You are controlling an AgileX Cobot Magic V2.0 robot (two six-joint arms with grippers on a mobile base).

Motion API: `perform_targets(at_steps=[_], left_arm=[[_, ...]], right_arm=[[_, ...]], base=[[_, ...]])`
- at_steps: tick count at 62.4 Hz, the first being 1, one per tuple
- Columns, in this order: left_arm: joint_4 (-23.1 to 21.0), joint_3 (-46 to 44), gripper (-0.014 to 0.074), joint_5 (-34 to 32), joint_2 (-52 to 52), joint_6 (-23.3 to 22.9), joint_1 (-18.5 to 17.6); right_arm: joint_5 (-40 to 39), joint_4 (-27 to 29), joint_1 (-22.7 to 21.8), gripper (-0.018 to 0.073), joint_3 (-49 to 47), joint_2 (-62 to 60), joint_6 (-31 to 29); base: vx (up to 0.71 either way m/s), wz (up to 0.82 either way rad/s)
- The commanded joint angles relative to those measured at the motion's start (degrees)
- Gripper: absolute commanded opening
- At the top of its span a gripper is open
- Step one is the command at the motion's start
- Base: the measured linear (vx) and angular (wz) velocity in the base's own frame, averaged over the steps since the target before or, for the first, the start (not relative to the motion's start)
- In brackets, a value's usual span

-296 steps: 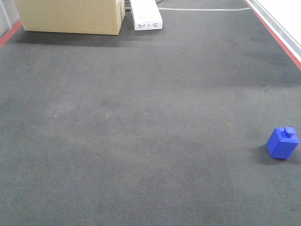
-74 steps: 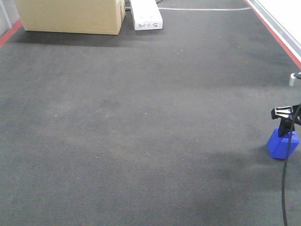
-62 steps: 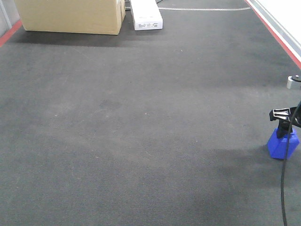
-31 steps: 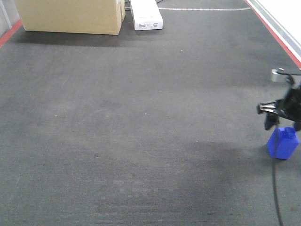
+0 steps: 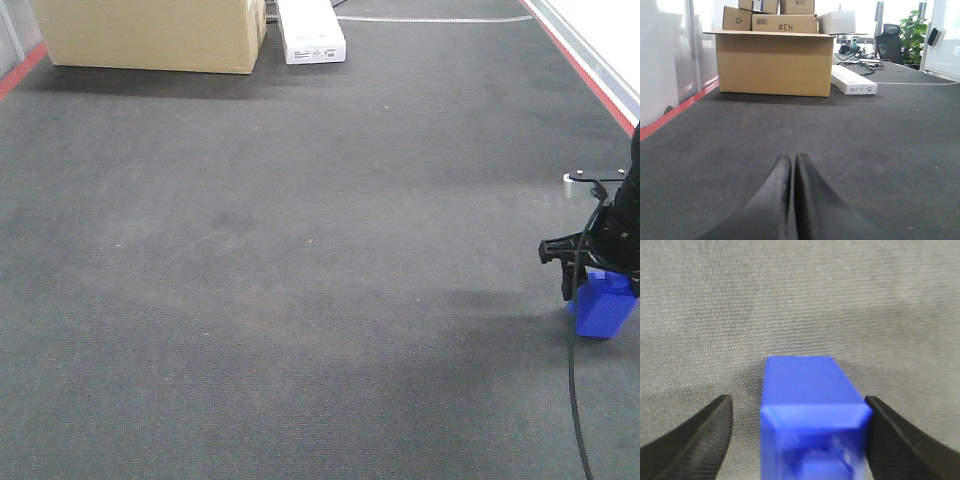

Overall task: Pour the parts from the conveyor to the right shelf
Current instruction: 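Close the right gripper on the blue block and lift it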

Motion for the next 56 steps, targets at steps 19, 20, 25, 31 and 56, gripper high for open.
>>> perform_targets(at_steps=[19,20,25,31,56], left_arm=[[-0.14,1.74,-0.0006,-4.38,-0.78,-0.44,0.12],[-0.14,1.74,-0.0006,-4.38,-0.78,-0.44,0.12],[-0.14,1.74,-0.0006,-4.38,-0.78,-0.44,0.12],[-0.14,1.74,-0.0006,-4.38,-0.78,-0.44,0.12],[-0.14,1.74,-0.0006,-4.38,-0.78,-0.44,0.12]], right_arm=[[-0.87,0.54,-3.19,0.0113,-1.56,-2.88,-0.26],[-0.93,0.8,-3.47,0.0081,-1.56,-3.1,-0.41],[-1.68,2.66,-4.96,-0.0016,-1.44,-4.52,-1.33],[-3.28,5.65,-5.44,-0.001,-1.44,-7.38,-4.82],[-17.0,19.4,-5.23,-0.0008,14.54,-28.11,-15.29]], base=[[0.0,0.0],[0.0,0.0],[0.0,0.0],[0.0,0.0],[0.0,0.0]])
